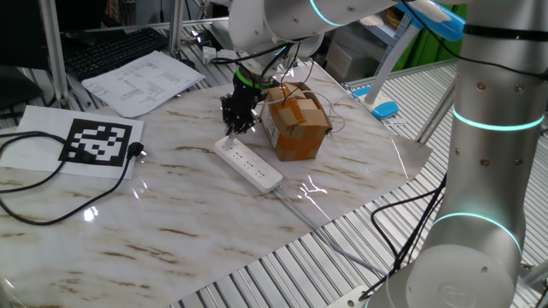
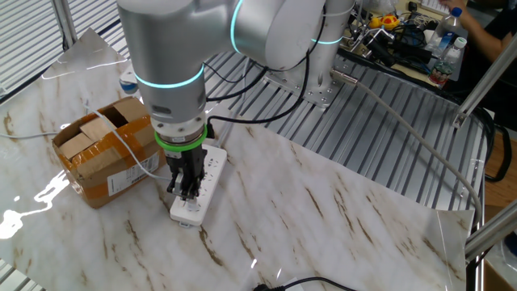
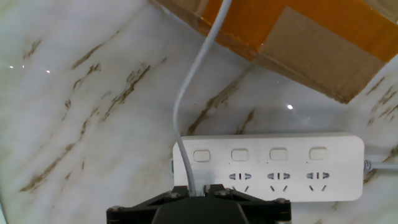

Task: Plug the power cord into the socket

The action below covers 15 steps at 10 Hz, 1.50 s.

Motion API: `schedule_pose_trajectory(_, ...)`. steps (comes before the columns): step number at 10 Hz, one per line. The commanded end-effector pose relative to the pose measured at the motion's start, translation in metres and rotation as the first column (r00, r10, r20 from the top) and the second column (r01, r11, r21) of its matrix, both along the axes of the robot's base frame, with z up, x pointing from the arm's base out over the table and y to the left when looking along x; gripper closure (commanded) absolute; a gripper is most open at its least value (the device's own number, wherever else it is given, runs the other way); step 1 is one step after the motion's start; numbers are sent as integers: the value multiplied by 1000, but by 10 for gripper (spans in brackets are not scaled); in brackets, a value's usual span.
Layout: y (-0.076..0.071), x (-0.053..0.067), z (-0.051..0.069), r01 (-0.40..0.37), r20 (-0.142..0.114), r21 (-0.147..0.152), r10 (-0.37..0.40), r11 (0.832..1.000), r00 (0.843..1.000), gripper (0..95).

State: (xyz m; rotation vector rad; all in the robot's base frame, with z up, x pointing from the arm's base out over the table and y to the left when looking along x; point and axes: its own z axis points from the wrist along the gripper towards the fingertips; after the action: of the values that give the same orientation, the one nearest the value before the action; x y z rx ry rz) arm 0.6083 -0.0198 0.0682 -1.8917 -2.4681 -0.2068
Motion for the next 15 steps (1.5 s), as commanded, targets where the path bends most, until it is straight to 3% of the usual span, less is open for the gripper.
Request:
schedule_pose_trajectory(1,0,1,-1,17,17,5,-17,1000,1000,950)
schedule_pose_trajectory(2,0,2,-2,30,19,5,-30,1000,999,950)
schedule_pose_trajectory(3,0,2,-1,40,22,7,-40,999,999,760)
schedule_pose_trajectory(8,1,2,-4,22,26,-22,-22,1000,999,760)
schedule_pose_trajectory(9,1,2,-4,17,24,-25,-16,1000,1000,950)
schedule_pose_trajectory(10,1,2,-4,14,21,-40,-13,999,1000,950)
schedule_pose_trajectory(15,1,3,-6,25,26,-50,-23,998,999,950)
